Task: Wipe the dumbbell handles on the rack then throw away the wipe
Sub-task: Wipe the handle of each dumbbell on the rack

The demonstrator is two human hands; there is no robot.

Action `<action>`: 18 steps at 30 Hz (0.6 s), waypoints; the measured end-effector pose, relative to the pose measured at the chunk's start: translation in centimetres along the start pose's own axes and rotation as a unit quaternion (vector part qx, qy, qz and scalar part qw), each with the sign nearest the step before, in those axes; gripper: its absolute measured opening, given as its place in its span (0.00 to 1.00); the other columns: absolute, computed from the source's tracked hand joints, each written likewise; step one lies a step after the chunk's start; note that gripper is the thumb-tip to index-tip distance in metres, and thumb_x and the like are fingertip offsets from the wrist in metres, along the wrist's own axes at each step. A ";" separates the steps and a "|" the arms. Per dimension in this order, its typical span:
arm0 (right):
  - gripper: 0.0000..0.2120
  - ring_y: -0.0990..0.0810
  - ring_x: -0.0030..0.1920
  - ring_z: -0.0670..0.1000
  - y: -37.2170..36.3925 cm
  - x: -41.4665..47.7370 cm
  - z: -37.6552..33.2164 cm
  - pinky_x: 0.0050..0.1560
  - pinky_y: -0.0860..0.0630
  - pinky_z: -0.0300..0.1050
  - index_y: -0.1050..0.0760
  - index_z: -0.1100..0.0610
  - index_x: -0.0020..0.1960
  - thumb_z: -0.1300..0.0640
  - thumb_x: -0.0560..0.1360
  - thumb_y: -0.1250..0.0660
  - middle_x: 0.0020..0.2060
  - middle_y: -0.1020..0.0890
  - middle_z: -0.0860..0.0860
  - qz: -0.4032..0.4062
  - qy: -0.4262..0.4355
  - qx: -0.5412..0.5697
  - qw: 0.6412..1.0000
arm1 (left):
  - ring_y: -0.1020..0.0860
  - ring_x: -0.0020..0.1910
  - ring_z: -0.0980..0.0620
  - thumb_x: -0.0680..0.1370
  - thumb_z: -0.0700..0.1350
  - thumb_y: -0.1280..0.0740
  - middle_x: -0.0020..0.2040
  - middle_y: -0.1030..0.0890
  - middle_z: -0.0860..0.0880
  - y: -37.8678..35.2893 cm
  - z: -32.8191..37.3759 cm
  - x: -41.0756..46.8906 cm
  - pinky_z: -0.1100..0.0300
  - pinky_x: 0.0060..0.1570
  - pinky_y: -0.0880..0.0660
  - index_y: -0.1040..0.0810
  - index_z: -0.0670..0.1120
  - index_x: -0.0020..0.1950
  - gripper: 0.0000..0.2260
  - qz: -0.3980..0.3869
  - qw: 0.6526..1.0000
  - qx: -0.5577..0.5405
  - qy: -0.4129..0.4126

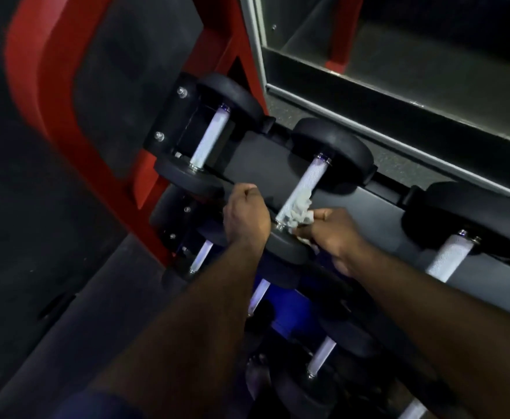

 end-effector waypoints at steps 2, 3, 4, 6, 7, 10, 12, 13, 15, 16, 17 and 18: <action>0.11 0.18 0.32 0.41 0.0 0.2 0.2 0.34 0.22 0.37 0.14 0.57 0.49 0.67 0.69 0.27 0.35 0.14 0.46 0.067 0.060 -0.101 0.991 | 0.21 0.57 0.44 0.82 0.48 0.40 0.55 0.15 0.47 -0.1 0.0 -0.1 0.48 0.63 0.27 0.19 0.51 0.55 0.10 0.002 1.000 0.003 0.002; 0.12 0.17 0.35 0.41 -0.1 -0.4 0.4 0.39 0.20 0.38 0.14 0.54 0.49 0.65 0.68 0.27 0.36 0.13 0.45 0.101 0.097 -0.149 0.979 | 0.21 0.58 0.43 0.81 0.49 0.41 0.55 0.15 0.47 -0.1 0.0 -0.4 0.47 0.64 0.27 0.19 0.51 0.56 0.11 0.004 1.000 0.003 -0.006; 0.12 0.17 0.37 0.41 -0.1 -1.4 0.4 0.42 0.20 0.35 0.15 0.52 0.48 0.63 0.67 0.27 0.37 0.14 0.44 0.124 0.140 -0.190 0.964 | 0.21 0.58 0.43 0.81 0.50 0.42 0.56 0.15 0.47 -0.2 -0.1 -0.8 0.46 0.64 0.27 0.19 0.50 0.57 0.13 0.006 1.000 0.002 -0.017; 0.13 0.17 0.38 0.38 -0.2 -3.2 -0.4 0.42 0.25 0.26 0.16 0.50 0.49 0.63 0.68 0.25 0.38 0.14 0.42 0.133 0.246 -0.203 0.939 | 0.22 0.59 0.42 0.82 0.49 0.43 0.59 0.16 0.46 -0.2 0.0 -1.3 0.46 0.64 0.28 0.19 0.48 0.59 0.14 0.011 1.000 0.003 -0.028; 0.14 0.18 0.40 0.39 -0.1 -3.5 -1.1 0.44 0.26 0.26 0.16 0.50 0.50 0.64 0.68 0.26 0.40 0.14 0.42 0.121 0.312 -0.208 0.919 | 0.22 0.59 0.42 0.83 0.48 0.42 0.59 0.17 0.46 -0.2 0.0 -1.3 0.45 0.64 0.28 0.20 0.47 0.60 0.14 0.015 0.999 0.001 -0.029; 0.17 0.19 0.47 0.52 -0.2 -1.9 -3.9 0.51 0.22 0.46 0.14 0.51 0.52 0.64 0.69 0.34 0.45 0.15 0.49 0.011 0.481 -0.405 0.778 | 0.22 0.60 0.43 0.84 0.47 0.41 0.60 0.17 0.45 -0.1 0.0 -1.0 0.46 0.64 0.28 0.20 0.47 0.61 0.13 0.023 0.999 -0.009 -0.031; 0.12 0.23 0.47 0.57 -0.9 -0.3 -5.1 0.47 0.24 0.52 0.16 0.53 0.46 0.60 0.70 0.38 0.43 0.17 0.52 -0.086 0.497 -0.567 0.651 | 0.23 0.61 0.43 0.85 0.46 0.41 0.61 0.17 0.45 -0.1 -0.2 -0.8 0.48 0.64 0.28 0.20 0.46 0.62 0.13 0.022 0.999 -0.008 -0.031; 0.10 0.23 0.46 0.57 -1.3 0.1 -5.8 0.47 0.24 0.53 0.18 0.55 0.44 0.60 0.71 0.38 0.42 0.18 0.53 -0.115 0.487 -0.610 0.615 | 0.23 0.61 0.43 0.85 0.46 0.41 0.61 0.17 0.45 -0.1 -0.3 -0.7 0.48 0.64 0.28 0.20 0.46 0.61 0.13 0.022 0.999 -0.010 -0.031; 0.06 0.24 0.46 0.56 -1.7 -0.5 -6.8 0.46 0.24 0.52 0.20 0.57 0.44 0.61 0.71 0.35 0.43 0.19 0.54 -0.152 0.442 -0.632 0.618 | 0.22 0.60 0.43 0.84 0.47 0.42 0.59 0.17 0.45 -0.2 -0.3 -0.8 0.48 0.63 0.28 0.19 0.47 0.60 0.13 0.024 0.999 -0.012 -0.027; 0.05 0.24 0.46 0.55 -1.6 -1.0 -7.0 0.44 0.25 0.49 0.21 0.57 0.45 0.61 0.70 0.34 0.43 0.20 0.54 -0.158 0.430 -0.633 0.625 | 0.22 0.59 0.43 0.84 0.47 0.42 0.58 0.16 0.45 -0.2 -0.3 -0.8 0.47 0.63 0.27 0.20 0.47 0.59 0.13 0.026 0.999 -0.013 -0.029; 0.04 0.24 0.46 0.54 -1.3 -1.5 -7.1 0.42 0.28 0.47 0.22 0.57 0.45 0.61 0.71 0.34 0.44 0.20 0.54 -0.164 0.418 -0.646 0.618 | 0.21 0.58 0.43 0.83 0.48 0.42 0.57 0.16 0.46 -0.2 -0.3 -0.9 0.46 0.62 0.27 0.20 0.47 0.59 0.13 0.024 0.999 -0.010 -0.031; 0.04 0.24 0.46 0.53 -1.1 -1.9 -7.0 0.40 0.32 0.45 0.22 0.58 0.46 0.60 0.73 0.34 0.44 0.21 0.54 -0.171 0.407 -0.664 0.604 | 0.21 0.58 0.43 0.83 0.48 0.42 0.57 0.16 0.46 -0.3 -0.3 -0.9 0.45 0.62 0.27 0.20 0.47 0.58 0.13 0.025 0.999 -0.008 -0.032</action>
Point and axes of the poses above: each hand's wrist, its own x-axis towards the middle knuckle, its own y-axis out of the back of the hand, z = x × y, the point moved 1 cm from there along x, towards the middle knuckle
